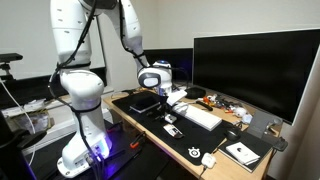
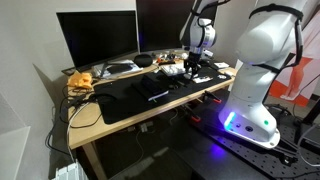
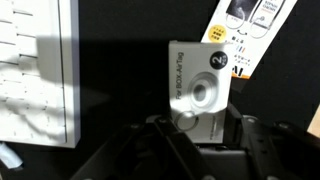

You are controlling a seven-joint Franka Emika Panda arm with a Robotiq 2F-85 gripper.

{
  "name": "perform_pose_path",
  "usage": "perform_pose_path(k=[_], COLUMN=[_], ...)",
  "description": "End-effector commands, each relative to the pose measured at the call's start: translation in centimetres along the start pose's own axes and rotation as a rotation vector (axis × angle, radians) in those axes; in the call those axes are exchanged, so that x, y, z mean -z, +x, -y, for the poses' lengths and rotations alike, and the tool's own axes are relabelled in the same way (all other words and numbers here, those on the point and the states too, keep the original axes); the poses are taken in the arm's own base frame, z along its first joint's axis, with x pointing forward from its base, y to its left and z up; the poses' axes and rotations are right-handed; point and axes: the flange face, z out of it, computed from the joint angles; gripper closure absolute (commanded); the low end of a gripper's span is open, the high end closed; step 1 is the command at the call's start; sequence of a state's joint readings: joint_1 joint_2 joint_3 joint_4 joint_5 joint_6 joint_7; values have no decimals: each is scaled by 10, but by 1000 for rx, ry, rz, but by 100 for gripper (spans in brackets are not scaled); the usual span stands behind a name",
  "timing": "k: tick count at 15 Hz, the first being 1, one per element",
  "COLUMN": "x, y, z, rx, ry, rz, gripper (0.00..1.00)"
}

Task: Move the white object near the mouse to the left

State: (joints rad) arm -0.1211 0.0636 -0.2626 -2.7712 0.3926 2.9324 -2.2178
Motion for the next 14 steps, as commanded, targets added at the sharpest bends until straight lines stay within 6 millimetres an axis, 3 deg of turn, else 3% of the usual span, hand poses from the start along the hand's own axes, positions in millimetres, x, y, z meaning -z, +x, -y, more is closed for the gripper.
perform_pose_path(k=[1,8,14], x=[-10,-27,-28], y=[6,12,11], z=[3,8,7], rx=[24,46,48], ry=[-5,29,30], rz=[26,38,38], gripper=[73,73,73])
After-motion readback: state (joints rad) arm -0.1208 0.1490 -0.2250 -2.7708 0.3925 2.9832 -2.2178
